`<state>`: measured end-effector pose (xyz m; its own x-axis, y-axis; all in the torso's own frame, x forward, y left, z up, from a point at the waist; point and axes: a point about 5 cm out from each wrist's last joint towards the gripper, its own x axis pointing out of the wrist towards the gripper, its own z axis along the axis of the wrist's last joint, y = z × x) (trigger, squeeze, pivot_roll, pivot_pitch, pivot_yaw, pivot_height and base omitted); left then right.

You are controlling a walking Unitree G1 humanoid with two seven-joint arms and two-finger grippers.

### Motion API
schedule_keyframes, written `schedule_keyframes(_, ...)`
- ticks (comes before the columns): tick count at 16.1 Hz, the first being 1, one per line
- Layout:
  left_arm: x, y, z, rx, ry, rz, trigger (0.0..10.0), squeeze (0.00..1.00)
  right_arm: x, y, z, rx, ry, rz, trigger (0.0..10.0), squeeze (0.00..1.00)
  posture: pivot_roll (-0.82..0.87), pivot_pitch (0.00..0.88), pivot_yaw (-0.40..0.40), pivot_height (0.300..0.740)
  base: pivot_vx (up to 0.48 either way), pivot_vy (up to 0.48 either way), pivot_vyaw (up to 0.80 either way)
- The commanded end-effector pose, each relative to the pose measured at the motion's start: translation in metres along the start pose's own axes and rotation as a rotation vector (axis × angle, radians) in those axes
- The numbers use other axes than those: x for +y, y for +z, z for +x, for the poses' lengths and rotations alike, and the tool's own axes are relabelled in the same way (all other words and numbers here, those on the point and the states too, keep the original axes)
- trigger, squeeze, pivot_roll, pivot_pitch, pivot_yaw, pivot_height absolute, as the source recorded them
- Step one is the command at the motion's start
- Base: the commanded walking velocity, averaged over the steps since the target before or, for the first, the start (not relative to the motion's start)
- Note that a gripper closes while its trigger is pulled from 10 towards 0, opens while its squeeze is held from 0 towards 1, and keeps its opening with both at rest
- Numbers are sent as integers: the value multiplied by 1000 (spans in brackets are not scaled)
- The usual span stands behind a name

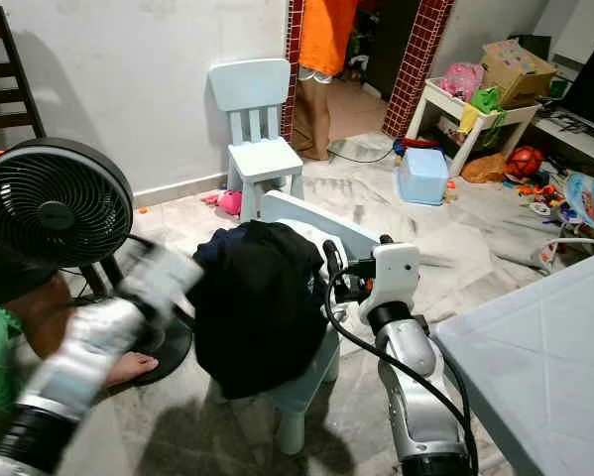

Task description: Hang hanger

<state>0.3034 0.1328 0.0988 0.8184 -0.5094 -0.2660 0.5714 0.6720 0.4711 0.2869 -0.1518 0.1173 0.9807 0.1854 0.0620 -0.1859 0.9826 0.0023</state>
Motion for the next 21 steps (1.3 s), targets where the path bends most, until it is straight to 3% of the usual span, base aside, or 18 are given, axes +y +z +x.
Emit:
schedule_keyframes(1,-1,6,3,-11,-38,35,0,0,-4,2,-3,3,-7,-10,10000,0,-22,0,-90,740,0,0,0)
schedule_keyframes(3,-3,6,5,-5,-44,49,0,0,-4,-1,-5,13,-5,-11,10000,0,-7,0,-104,740,0,0,0)
schedule_keyframes(6,26,4,4,28,174,5,0,0,3,-5,-2,34,27,2,10000,0,42,0,-150,740,0,0,0)
schedule_keyframes(9,52,-5,-7,62,396,-69,0,0,11,-5,7,37,78,8,10000,0,79,0,-200,740,0,0,0)
schedule_keyframes(13,52,0,-5,-5,487,-213,0,0,0,3,14,10,50,-13,10000,0,57,0,-190,740,0,0,0)
schedule_keyframes(18,51,1,1,5,439,-189,0,0,3,-3,4,20,25,-2,10000,0,17,0,-119,740,0,0,0)
schedule_keyframes(19,51,-1,0,13,436,-185,1608,0,1,-3,4,23,10,-5,10000,0,10,0,-107,740,0,0,0)
schedule_keyframes(20,48,-4,0,20,427,-187,3882,0,-2,-2,5,18,-3,-6,10000,0,5,0,-96,740,0,0,0)
schedule_keyframes(21,46,-10,-1,40,415,-188,9922,0,-6,-2,5,16,-23,-10,10000,0,0,0,-88,740,0,0,0)
